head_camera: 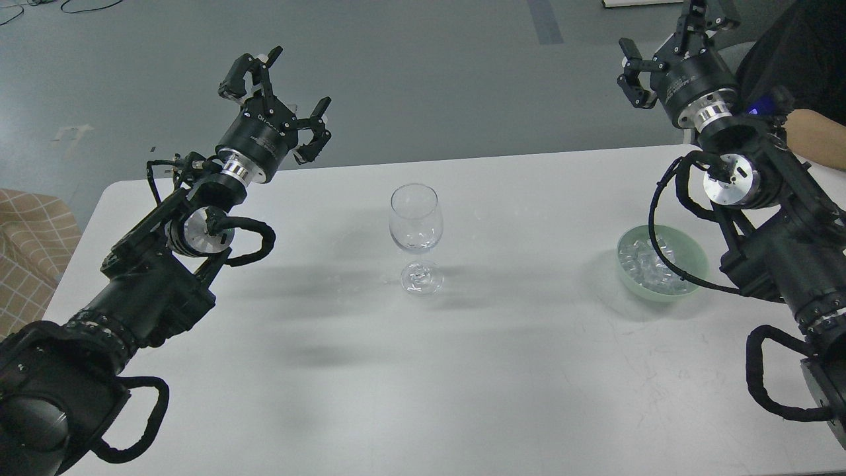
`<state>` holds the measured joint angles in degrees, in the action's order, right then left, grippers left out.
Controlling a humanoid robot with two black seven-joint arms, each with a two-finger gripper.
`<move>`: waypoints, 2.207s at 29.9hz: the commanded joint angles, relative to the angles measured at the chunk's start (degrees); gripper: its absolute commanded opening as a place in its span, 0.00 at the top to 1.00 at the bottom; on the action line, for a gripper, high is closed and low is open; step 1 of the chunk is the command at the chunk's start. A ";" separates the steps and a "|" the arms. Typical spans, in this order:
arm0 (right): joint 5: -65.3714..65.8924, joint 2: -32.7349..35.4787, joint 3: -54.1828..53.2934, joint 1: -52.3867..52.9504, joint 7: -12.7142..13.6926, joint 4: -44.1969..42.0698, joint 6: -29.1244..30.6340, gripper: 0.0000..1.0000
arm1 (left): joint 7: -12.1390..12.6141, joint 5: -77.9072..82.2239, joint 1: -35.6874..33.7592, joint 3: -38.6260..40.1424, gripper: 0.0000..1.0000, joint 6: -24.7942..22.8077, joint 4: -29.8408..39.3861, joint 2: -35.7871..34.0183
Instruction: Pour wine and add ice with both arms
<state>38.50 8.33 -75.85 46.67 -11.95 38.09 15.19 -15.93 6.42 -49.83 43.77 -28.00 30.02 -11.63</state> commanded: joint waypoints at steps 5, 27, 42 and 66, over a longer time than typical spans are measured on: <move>-0.09 0.02 0.00 0.18 0.08 0.23 0.01 0.00 | -0.50 0.09 -0.18 -0.18 0.02 0.00 0.13 -0.06; 0.00 -0.07 0.09 0.18 0.08 0.23 -0.25 0.00 | -0.50 0.09 -0.27 0.17 0.01 0.00 0.92 -0.41; -0.09 -0.07 0.09 0.09 0.08 0.23 -0.34 0.00 | -0.50 -0.53 -0.18 2.28 0.01 0.00 2.33 -0.76; -0.09 0.54 1.93 -0.26 0.08 1.90 -0.52 0.00 | 9.87 -12.35 12.29 1.93 0.01 0.00 37.55 -38.08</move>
<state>38.41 8.97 -74.03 46.50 -11.86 40.00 14.68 -6.26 1.51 -40.56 45.39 -28.01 62.49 -42.16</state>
